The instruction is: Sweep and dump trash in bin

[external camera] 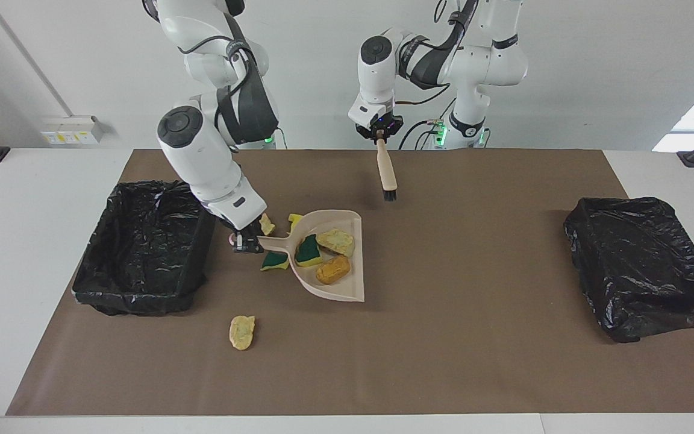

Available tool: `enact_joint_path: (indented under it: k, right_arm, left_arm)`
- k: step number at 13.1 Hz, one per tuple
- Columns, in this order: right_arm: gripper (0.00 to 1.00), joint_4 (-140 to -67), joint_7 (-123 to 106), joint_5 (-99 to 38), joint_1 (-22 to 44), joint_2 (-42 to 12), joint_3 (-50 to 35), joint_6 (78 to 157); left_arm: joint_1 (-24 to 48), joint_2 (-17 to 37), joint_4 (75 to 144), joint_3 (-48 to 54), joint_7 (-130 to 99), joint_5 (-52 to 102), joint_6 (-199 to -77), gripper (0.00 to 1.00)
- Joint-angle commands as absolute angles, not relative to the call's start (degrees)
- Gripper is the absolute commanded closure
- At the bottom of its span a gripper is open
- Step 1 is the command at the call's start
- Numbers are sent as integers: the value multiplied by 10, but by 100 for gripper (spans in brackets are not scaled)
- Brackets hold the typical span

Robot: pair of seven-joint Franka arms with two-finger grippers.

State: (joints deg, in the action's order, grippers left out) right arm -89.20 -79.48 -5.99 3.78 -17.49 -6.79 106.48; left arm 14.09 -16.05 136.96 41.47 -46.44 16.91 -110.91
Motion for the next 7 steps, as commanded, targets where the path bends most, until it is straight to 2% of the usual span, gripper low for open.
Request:
enact_joint_path:
  k: [1, 7]
  right_arm:
    - [100, -858, -820, -20, -2, -169, -72, 1035]
    - [100, -859, -980, 43, -132, -127, -69, 1020]
  left_arm:
    - [164, -178, 1420, 404, -461, 181, -1143, 100]
    - [189, -204, 1478, 403, -404, 223, -1181, 100]
